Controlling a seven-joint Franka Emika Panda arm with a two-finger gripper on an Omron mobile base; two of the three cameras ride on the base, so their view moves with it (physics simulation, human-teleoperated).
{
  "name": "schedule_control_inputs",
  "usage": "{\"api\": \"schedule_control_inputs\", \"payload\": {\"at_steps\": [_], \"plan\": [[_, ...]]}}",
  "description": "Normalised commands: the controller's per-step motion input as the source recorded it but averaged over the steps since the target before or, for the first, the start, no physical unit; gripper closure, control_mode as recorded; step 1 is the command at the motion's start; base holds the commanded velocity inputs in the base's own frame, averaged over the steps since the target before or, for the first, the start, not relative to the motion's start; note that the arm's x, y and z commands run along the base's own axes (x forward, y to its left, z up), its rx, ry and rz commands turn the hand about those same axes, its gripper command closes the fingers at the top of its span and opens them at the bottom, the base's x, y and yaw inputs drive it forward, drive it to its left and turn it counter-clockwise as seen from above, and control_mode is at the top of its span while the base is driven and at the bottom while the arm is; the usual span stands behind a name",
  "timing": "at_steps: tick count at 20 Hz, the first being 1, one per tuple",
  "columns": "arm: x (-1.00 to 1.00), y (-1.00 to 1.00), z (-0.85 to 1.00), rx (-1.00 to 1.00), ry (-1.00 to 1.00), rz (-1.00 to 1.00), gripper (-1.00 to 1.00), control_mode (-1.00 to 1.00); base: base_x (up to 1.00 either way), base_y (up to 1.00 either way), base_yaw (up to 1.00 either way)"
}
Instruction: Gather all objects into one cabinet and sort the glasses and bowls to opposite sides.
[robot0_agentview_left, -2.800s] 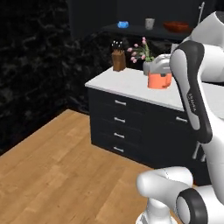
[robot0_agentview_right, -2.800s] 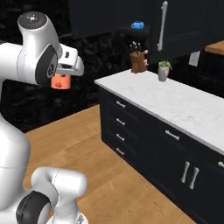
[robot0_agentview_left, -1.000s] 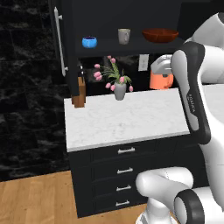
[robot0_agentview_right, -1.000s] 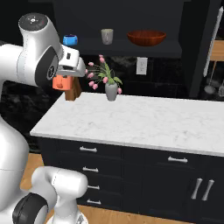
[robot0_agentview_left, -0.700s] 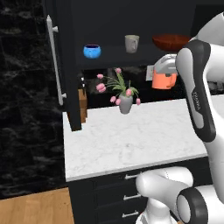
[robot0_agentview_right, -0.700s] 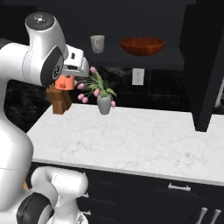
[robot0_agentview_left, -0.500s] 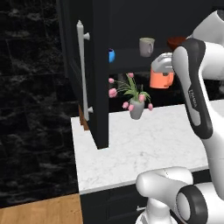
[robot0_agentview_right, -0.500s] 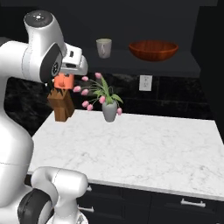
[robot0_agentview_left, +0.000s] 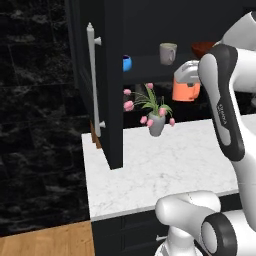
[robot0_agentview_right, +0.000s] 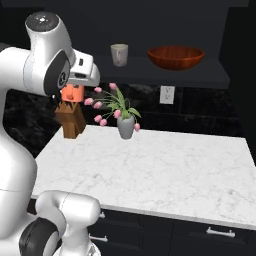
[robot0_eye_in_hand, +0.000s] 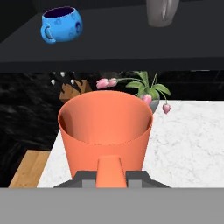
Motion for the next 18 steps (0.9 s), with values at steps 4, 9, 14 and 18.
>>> {"api": "schedule_control_inputs", "payload": {"at_steps": [4, 9, 14, 18], "plan": [[0.00, 0.00, 0.00, 0.00, 0.00, 0.00, 1.00, 1.00, 0.35, 0.00, 0.00], [0.00, 0.00, 0.00, 0.00, 0.00, 0.00, 1.00, 1.00, 0.13, 0.00, 0.00], [0.00, 0.00, 0.00, 0.00, 0.00, 0.00, 1.00, 1.00, 0.09, 0.00, 0.00], [0.01, 0.00, 0.00, 0.00, -0.05, -0.01, 1.00, -1.00, 0.07, 0.00, 0.00]]}}
